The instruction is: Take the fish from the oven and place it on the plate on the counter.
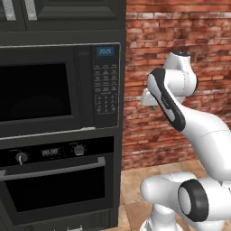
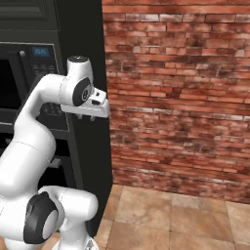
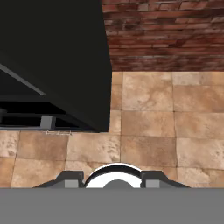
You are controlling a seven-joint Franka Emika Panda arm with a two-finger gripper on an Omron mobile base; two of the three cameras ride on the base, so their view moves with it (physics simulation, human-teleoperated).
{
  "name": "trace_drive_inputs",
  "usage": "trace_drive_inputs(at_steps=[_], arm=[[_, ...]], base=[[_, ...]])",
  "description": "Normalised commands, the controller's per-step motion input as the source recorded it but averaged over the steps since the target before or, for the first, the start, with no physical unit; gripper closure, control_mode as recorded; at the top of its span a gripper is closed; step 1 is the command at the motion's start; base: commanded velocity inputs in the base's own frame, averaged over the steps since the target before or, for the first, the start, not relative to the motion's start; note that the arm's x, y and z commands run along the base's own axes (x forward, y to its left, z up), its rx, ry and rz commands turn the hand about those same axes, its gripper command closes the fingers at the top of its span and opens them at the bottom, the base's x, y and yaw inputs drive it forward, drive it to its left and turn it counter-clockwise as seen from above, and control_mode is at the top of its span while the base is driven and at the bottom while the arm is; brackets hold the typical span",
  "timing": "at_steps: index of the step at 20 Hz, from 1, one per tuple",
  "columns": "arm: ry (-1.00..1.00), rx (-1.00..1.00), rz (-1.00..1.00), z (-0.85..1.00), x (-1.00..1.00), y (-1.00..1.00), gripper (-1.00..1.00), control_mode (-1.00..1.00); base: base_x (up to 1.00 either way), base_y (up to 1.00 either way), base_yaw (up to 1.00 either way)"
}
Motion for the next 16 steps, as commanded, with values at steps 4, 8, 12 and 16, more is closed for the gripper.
trace_drive_inputs(at_steps=[4,8,12,16], arm=[[0.04,0.0,0.0,-0.01,0.0,-0.02,-1.0,-1.0],[0.03,0.0,0.0,-0.04,-0.15,0.12,-1.0,-1.0],[-0.01,-0.07,0.12,-0.23,-0.79,0.75,-1.0,-1.0],[-0.03,-0.13,0.26,-0.4,-0.79,1.0,-1.0,-1.0]], base=[[0.0,0.0,0.0],[0.0,0.0,0.0],[0.0,0.0,0.0],[0.0,0.0,0.0]])
